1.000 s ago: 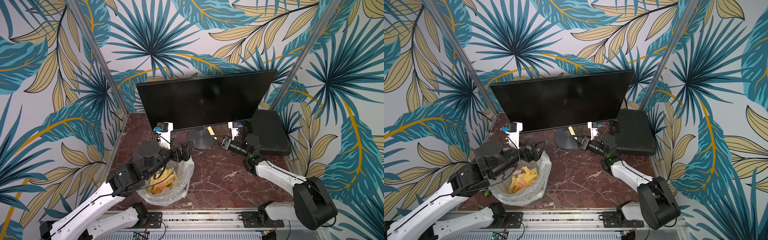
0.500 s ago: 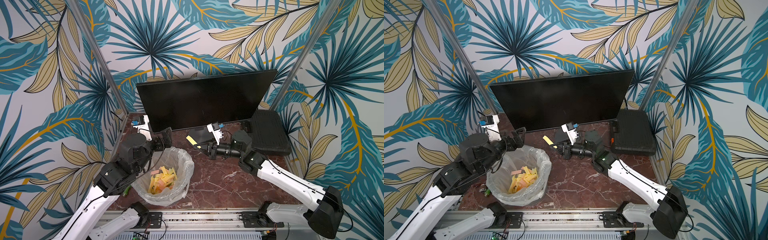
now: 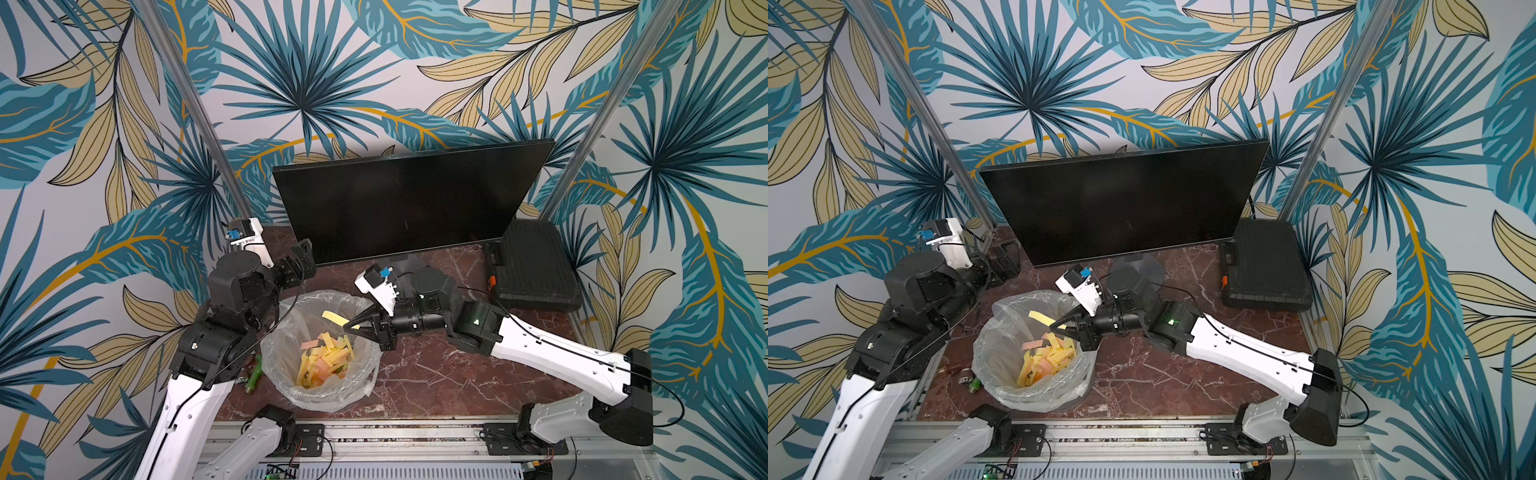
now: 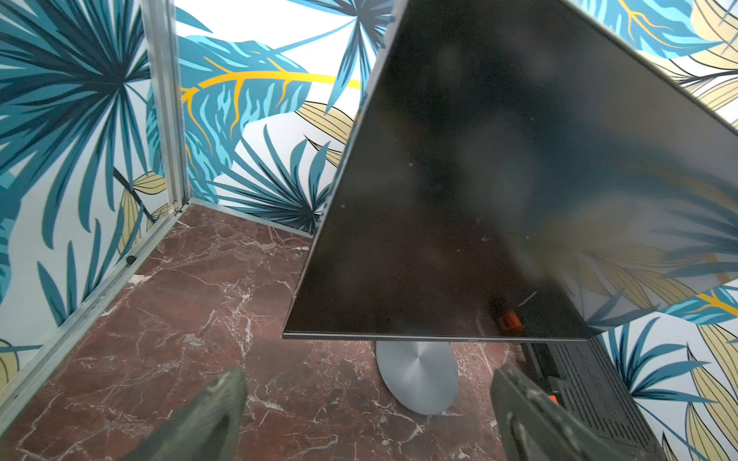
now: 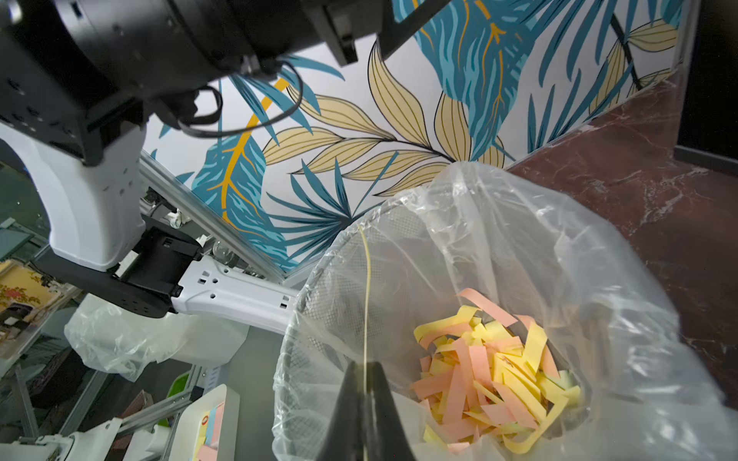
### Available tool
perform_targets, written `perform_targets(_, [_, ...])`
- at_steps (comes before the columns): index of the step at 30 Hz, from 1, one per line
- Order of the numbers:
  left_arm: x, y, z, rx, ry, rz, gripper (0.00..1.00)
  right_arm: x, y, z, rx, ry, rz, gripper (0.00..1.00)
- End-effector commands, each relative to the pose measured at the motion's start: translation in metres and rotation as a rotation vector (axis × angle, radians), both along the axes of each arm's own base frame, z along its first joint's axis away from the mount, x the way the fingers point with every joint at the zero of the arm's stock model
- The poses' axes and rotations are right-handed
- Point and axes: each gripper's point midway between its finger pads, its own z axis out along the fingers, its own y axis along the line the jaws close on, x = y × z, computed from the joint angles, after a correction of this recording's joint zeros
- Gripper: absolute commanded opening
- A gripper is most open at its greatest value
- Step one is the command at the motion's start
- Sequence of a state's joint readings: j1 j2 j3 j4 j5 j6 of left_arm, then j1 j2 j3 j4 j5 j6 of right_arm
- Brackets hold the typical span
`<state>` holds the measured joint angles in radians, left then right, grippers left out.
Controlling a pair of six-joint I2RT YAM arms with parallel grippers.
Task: Remove the sticky note from the monitor
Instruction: Place the sticky note in the trash bin.
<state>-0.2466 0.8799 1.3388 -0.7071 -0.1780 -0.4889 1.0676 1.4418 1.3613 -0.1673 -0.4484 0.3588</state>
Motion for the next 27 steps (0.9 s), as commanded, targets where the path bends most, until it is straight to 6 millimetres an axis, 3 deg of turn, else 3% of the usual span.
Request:
perform_targets(1, [-0.002,0.01,0.015,-0.012,-0.027,0.009,1.0,-0.005,0.002,-0.026,-0.127,-0.033,0.003,0.0])
perform_targets(3, [-0.001,0.017,0.016,-0.027,-0.03,0.02,1.0,-0.007,0.006,-0.029,-0.139,-0.035,0.011,0.01])
perform_targets(7, [0.002,0.034,0.018,-0.047,-0.039,0.073,1.0,-0.008,0.01,-0.032,-0.153,-0.033,0.015,0.13])
perform_targets(12, [0.013,0.051,0.013,-0.09,-0.037,0.115,1.0,-0.006,0.012,-0.031,-0.163,-0.045,0.013,0.49])
perform_targets(19, [0.029,0.066,-0.004,-0.082,-0.002,0.161,1.0,0.001,0.011,-0.008,-0.133,-0.099,-0.015,0.82])
perform_targets(23, [0.035,0.086,-0.019,-0.084,0.031,0.222,1.0,0.015,-0.005,0.01,-0.137,-0.161,-0.091,0.98])
perform_targets(27, [0.042,0.11,-0.038,-0.086,0.069,0.291,1.0,0.048,-0.042,0.027,-0.132,-0.191,-0.229,0.99])
